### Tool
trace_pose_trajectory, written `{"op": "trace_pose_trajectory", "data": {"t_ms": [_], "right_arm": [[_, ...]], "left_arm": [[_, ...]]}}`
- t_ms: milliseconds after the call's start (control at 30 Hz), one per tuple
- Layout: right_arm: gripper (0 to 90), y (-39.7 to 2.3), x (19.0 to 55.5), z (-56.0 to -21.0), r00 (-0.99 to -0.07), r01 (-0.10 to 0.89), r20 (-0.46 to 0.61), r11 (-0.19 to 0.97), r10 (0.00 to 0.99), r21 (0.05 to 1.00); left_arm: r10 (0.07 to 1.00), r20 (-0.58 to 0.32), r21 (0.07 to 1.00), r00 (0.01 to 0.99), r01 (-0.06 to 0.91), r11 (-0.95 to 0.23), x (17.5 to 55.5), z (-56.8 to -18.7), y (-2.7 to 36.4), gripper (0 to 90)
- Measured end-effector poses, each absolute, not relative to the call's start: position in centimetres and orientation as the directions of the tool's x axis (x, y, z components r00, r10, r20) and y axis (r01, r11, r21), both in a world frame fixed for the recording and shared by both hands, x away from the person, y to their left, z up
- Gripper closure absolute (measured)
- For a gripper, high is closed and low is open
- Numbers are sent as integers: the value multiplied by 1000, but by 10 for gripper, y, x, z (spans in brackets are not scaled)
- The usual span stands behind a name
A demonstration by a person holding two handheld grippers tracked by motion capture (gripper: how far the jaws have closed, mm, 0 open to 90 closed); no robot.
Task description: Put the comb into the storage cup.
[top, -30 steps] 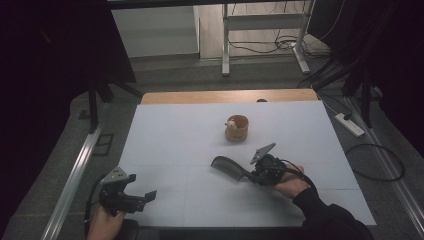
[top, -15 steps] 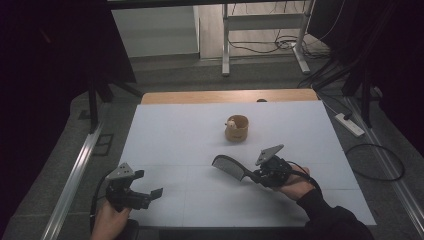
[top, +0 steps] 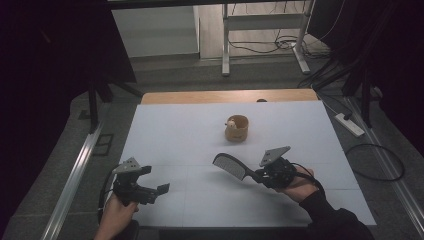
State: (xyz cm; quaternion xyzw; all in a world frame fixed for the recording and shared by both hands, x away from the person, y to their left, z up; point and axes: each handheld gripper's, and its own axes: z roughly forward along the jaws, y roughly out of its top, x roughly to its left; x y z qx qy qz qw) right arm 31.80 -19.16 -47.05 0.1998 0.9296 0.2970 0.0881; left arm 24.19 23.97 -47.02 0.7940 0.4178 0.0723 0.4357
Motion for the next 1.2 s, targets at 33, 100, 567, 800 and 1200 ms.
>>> {"op": "trace_pose_trajectory", "data": {"t_ms": [33,100,567,800,1200], "right_arm": [[728,-193,317,-470,-905,315,-47,741,422,593],[728,-193,316,-469,-907,309,-49,740,418,597],[728,-199,312,-461,-904,263,-95,719,416,643],[727,-200,311,-458,-911,233,-108,711,398,663],[728,-200,308,-455,-914,209,-118,701,388,682]], "left_arm": [[721,-255,752,645,601,-271,245,-469,237,0],[717,-257,752,648,601,-273,247,-469,236,0],[676,-303,752,672,604,-264,269,-460,220,0],[650,-314,753,692,598,-274,281,-455,209,0],[616,-330,760,716,588,-276,299,-446,192,0]]}}
